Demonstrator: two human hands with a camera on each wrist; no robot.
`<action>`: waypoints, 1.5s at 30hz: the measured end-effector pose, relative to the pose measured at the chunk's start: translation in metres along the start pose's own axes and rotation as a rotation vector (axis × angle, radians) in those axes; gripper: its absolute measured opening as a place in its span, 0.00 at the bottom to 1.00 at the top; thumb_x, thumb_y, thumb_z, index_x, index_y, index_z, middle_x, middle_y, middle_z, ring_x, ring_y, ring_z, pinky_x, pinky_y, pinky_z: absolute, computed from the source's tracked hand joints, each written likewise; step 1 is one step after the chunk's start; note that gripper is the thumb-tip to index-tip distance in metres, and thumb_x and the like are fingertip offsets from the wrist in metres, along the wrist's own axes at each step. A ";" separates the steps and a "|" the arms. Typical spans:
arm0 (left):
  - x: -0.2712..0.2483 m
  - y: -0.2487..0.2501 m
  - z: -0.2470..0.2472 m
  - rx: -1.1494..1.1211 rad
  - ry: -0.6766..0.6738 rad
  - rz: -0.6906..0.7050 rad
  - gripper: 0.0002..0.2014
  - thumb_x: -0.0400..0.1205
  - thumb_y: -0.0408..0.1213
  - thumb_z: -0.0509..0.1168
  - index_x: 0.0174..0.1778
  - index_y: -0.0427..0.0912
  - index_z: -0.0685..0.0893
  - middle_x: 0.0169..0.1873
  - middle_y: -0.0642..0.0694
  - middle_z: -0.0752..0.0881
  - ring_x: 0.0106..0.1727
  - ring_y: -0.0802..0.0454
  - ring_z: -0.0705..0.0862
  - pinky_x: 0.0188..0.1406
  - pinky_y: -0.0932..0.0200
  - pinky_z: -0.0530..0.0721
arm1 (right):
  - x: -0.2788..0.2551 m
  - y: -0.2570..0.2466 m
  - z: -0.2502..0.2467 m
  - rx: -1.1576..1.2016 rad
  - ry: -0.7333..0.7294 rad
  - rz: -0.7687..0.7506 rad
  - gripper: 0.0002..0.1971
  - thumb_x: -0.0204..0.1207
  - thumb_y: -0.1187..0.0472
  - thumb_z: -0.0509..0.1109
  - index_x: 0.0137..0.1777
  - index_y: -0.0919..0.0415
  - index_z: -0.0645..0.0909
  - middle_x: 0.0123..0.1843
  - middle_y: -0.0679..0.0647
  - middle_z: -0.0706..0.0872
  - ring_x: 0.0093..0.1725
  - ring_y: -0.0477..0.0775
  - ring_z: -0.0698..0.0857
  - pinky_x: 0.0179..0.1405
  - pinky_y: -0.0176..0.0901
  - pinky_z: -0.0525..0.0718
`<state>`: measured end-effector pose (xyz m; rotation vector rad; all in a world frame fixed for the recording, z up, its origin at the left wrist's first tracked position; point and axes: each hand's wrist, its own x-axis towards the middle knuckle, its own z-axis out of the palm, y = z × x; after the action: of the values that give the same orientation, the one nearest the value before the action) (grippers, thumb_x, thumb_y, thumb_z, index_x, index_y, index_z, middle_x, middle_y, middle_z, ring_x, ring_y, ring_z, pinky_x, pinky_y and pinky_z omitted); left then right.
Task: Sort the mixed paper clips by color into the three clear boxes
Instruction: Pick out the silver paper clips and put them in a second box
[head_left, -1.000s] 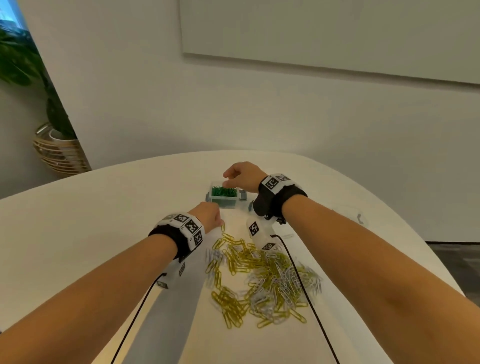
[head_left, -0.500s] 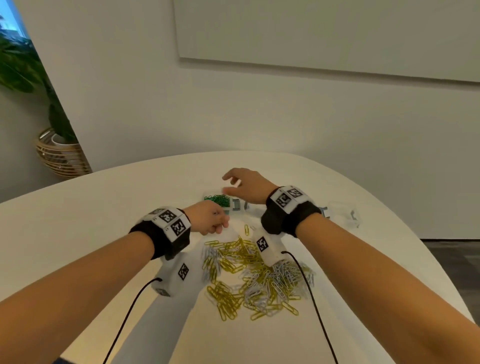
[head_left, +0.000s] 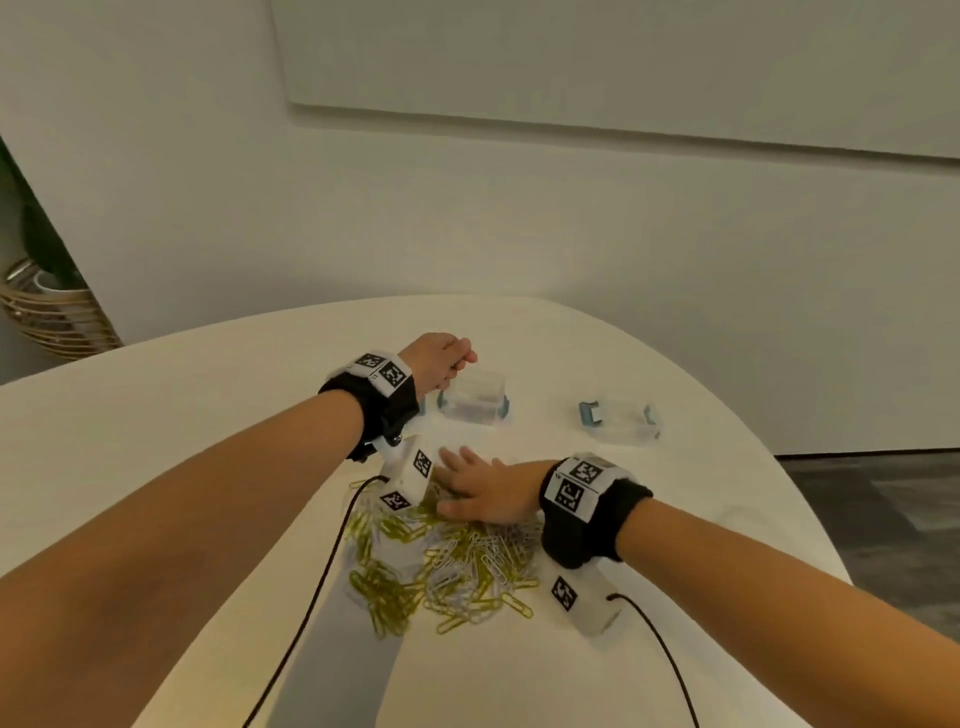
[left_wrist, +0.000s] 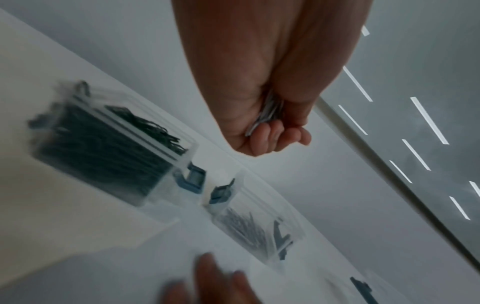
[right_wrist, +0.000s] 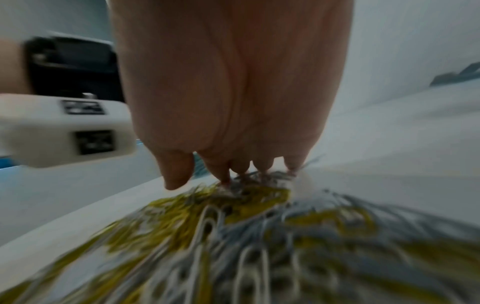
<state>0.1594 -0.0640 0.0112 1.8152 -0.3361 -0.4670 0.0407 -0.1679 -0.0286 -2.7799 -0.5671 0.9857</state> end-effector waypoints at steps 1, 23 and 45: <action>0.006 0.001 0.007 0.050 -0.012 0.005 0.16 0.89 0.38 0.52 0.37 0.41 0.77 0.31 0.48 0.71 0.29 0.55 0.66 0.27 0.64 0.65 | -0.004 -0.001 0.005 -0.014 -0.007 -0.018 0.35 0.86 0.42 0.48 0.85 0.56 0.38 0.85 0.57 0.33 0.84 0.61 0.35 0.81 0.66 0.41; -0.069 0.006 0.029 1.008 -0.186 0.170 0.16 0.79 0.39 0.66 0.61 0.41 0.76 0.57 0.43 0.78 0.56 0.44 0.78 0.53 0.53 0.75 | -0.058 0.043 0.004 0.287 0.307 0.212 0.31 0.76 0.59 0.67 0.80 0.52 0.66 0.78 0.59 0.69 0.73 0.59 0.73 0.70 0.47 0.73; -0.101 -0.079 0.043 0.263 -0.156 -0.026 0.03 0.85 0.34 0.61 0.52 0.42 0.77 0.49 0.43 0.80 0.45 0.50 0.81 0.46 0.60 0.87 | -0.042 0.048 0.072 1.352 0.613 0.005 0.10 0.80 0.66 0.68 0.59 0.66 0.81 0.58 0.63 0.87 0.57 0.63 0.85 0.67 0.53 0.81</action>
<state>0.0500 -0.0316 -0.0608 2.0445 -0.5006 -0.6068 -0.0203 -0.2285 -0.0722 -1.6441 0.1894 0.2249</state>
